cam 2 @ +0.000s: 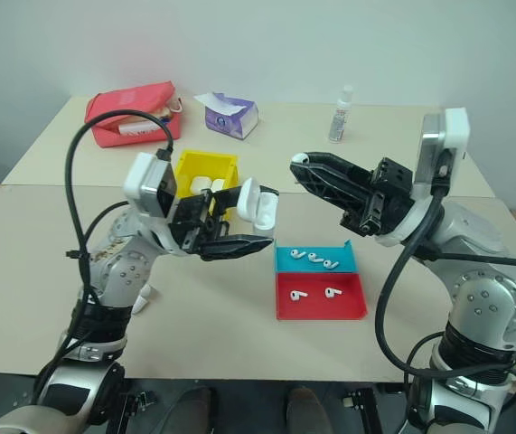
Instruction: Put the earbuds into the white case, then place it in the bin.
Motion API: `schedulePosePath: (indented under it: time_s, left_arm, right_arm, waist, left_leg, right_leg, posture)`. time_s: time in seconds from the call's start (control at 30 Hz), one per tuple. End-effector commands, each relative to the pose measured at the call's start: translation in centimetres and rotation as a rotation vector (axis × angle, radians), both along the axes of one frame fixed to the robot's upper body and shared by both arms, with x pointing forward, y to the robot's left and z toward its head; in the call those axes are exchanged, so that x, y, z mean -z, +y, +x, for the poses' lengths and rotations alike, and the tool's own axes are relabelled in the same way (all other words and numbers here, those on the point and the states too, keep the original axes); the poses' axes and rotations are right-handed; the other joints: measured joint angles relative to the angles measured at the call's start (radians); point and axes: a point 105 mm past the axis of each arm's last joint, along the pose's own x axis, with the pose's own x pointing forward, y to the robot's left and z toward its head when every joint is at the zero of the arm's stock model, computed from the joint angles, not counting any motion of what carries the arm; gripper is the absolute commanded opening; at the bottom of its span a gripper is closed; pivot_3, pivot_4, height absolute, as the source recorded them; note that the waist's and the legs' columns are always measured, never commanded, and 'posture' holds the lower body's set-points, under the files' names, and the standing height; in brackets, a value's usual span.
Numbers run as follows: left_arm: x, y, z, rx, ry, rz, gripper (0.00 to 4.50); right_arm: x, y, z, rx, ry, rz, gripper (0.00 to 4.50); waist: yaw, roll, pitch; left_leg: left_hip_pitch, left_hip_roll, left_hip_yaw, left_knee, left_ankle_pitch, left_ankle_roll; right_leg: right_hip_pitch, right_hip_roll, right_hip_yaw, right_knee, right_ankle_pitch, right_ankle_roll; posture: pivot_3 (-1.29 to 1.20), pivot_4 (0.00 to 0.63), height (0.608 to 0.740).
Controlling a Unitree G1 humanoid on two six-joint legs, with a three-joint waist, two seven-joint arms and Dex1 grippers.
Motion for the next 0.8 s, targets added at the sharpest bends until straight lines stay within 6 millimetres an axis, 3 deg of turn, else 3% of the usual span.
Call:
schedulePosePath:
  time_s: [0.03, 0.23, 0.53, 0.8]
  left_arm:
    - [-0.8, -0.3, -0.2, 0.001, -0.080, -0.004, 2.89]
    - [-1.3, 0.2, 0.0, 0.008, -0.085, -0.012, 2.89]
    - [-1.3, 0.8, 0.2, 0.003, -0.102, -0.011, 2.89]
    - [-1.0, 1.0, 0.4, 0.000, -0.106, -0.012, 2.89]
  right_arm:
    - [-1.0, 0.6, -1.4, -0.037, -0.064, 0.031, 0.58]
    - [0.6, 2.2, -1.4, -0.041, -0.055, -0.043, 0.58]
    - [1.6, 1.3, 0.0, 0.025, -0.061, -0.096, 0.58]
    - [2.4, 1.9, -0.1, 0.013, -0.086, -0.173, 0.58]
  waist:
    - [0.000, 0.000, 0.000]
    - [-0.001, 0.000, 0.000]
    - [0.001, 0.000, 0.000]
    - [0.000, 0.000, 0.000]
  left_leg:
    - [0.000, 0.000, 0.000, 0.000, 0.000, 0.000]
    - [0.000, 0.000, 0.000, 0.000, 0.000, 0.000]
    - [0.000, 0.000, 0.000, 0.000, 0.000, 0.000]
    - [0.000, 0.000, 0.000, 0.000, 0.000, 0.000]
  right_leg:
    - [0.000, 0.000, 0.000, 0.000, 0.000, 0.000]
    - [0.000, 0.000, 0.000, 0.000, 0.000, 0.000]
    - [0.000, 0.000, 0.000, 0.000, 0.000, 0.000]
    - [0.000, 0.000, 0.000, 0.000, 0.000, 0.000]
  posture:
    - [0.00, 0.150, 0.740]
    - [0.00, 0.150, 0.740]
    - [0.00, 0.150, 0.740]
    - [0.00, 0.150, 0.740]
